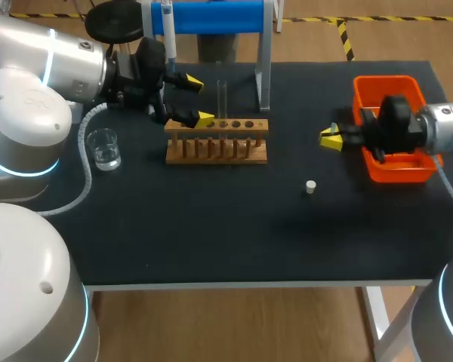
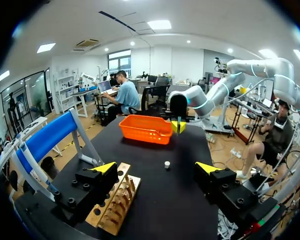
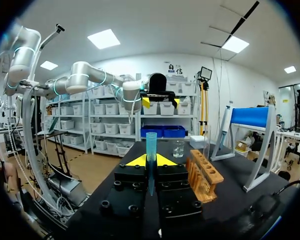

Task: Invert the test tube, pick up the pipette, mount the tip to pipette, aspirate from beaker and dispense into the tube, eject the tip, return the pipette, and cap with the stopper.

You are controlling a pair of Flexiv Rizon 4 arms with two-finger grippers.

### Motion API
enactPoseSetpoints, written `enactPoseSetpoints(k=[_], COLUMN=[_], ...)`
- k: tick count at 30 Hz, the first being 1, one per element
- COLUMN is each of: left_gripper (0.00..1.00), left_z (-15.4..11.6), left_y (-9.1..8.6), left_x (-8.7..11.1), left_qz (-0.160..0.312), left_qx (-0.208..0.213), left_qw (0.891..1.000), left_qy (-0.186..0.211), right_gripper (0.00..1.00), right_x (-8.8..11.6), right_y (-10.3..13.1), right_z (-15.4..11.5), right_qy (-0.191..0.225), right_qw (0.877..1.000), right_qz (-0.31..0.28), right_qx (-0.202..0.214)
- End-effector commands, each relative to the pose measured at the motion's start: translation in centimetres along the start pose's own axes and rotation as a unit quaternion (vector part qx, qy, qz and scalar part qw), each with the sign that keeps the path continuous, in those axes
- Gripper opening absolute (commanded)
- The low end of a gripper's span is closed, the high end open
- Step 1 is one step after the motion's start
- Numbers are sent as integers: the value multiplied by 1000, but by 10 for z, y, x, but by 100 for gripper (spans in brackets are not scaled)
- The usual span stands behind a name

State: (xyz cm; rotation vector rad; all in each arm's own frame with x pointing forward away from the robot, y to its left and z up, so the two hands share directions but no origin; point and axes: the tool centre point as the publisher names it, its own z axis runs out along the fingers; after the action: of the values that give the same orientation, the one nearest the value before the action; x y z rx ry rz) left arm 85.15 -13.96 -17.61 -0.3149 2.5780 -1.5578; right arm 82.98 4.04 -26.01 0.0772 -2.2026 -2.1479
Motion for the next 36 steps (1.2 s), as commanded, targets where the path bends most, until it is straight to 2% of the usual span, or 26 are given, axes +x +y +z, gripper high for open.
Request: enactPoseSetpoints(k=[1, 11, 36], left_gripper=[100, 100, 100], left_z=[0, 0, 0], left_y=[-1, -1, -1], left_x=[-1, -1, -1], left_qz=[-1, -1, -1], left_qx=[-2, -2, -2], left_qw=[1000, 1000, 1000], left_qy=[2, 2, 2], right_gripper=[0, 0, 0], right_x=[6, 9, 9], right_y=[-1, -8, -9], right_z=[-8, -12, -14], right_qy=[-4, -10, -9], right_qw=[1000, 1000, 1000], right_qz=[2, 16, 21], right_qx=[3, 7, 5])
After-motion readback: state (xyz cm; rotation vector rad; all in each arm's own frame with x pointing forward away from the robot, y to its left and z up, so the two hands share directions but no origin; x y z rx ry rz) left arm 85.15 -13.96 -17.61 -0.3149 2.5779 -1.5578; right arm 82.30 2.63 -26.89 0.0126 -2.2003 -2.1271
